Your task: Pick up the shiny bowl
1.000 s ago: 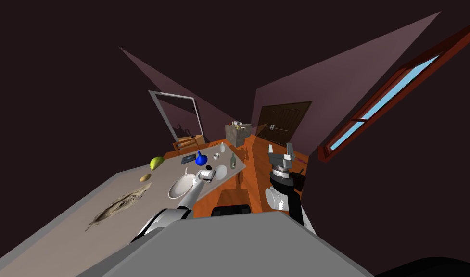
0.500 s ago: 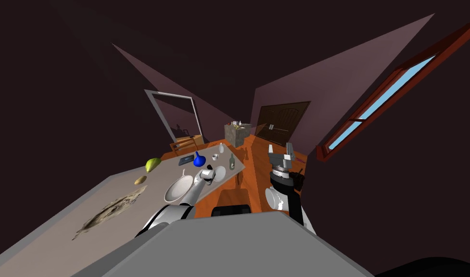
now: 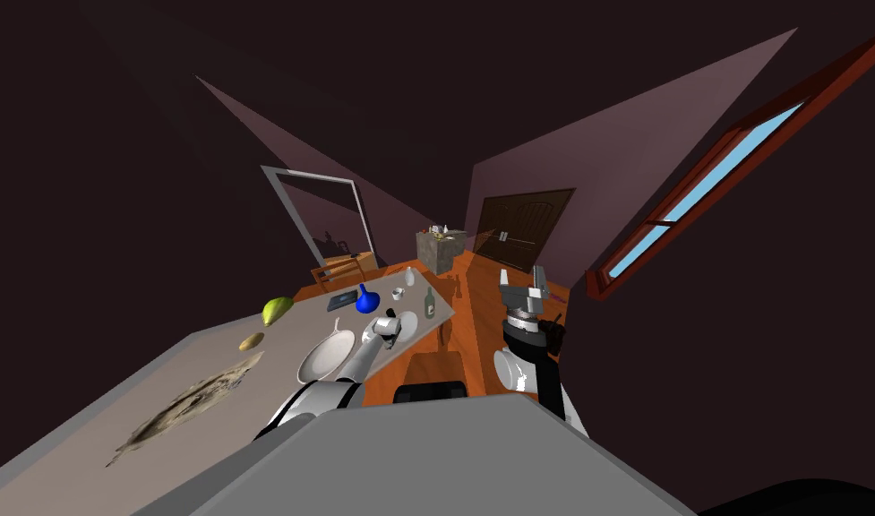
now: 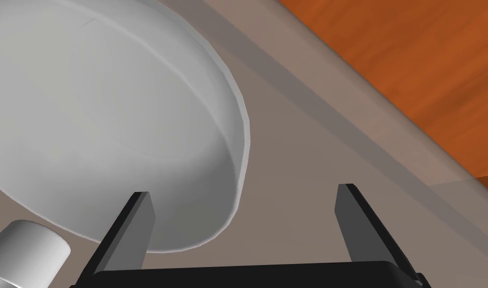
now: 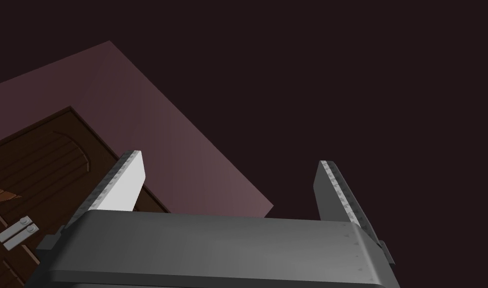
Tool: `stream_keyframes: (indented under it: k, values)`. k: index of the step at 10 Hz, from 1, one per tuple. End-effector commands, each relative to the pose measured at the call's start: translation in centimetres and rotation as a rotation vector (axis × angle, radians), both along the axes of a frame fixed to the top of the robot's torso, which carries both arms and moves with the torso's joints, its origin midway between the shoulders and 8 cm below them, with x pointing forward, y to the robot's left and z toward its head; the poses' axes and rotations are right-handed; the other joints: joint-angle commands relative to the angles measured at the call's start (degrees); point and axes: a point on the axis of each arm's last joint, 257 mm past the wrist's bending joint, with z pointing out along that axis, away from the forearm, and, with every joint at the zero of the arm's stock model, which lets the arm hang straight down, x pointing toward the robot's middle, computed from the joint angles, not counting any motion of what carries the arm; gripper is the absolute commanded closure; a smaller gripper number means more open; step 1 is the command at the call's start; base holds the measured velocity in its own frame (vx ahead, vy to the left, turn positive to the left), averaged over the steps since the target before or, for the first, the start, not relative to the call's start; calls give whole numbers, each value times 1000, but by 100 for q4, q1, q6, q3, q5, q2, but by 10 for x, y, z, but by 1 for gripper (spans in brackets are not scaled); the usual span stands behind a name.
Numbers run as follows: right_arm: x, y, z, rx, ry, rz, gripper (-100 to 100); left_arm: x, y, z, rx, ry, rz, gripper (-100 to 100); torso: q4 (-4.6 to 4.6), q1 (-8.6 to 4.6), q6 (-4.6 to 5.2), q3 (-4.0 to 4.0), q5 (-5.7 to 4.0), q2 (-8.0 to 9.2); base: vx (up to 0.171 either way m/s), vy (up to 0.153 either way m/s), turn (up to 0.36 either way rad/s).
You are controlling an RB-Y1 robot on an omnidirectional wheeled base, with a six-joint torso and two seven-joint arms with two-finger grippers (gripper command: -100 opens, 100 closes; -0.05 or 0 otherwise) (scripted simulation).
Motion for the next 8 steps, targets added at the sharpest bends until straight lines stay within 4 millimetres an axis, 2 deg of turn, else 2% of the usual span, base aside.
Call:
stream_keyframes:
  k: [1,3,4,5,8]
  values:
    - [0,0,0,0,0,0,0,-6,0,-9,-1,-4,3,-100,0,0,0,0,0,0,62,11,-27]
    - [0,0,0,0,0,0,0,-12,1,-16,-1,-4,6,-100,-2,5,0,-5,1,-9,43,10,-14]
    - [0,0,0,0,0,0,0,-10,1,-13,-1,-2,5,-100,-1,4,-1,-3,1,-5,14,3,-2]
    - [0,0,0,0,0,0,0,-10,1,-14,-1,-4,5,100,0,2,0,1,0,2,0,0,0]
    - [0,0,0,0,0,0,0,-11,1,-14,-1,-2,6,100,-1,2,1,1,3,5,0,0,0]
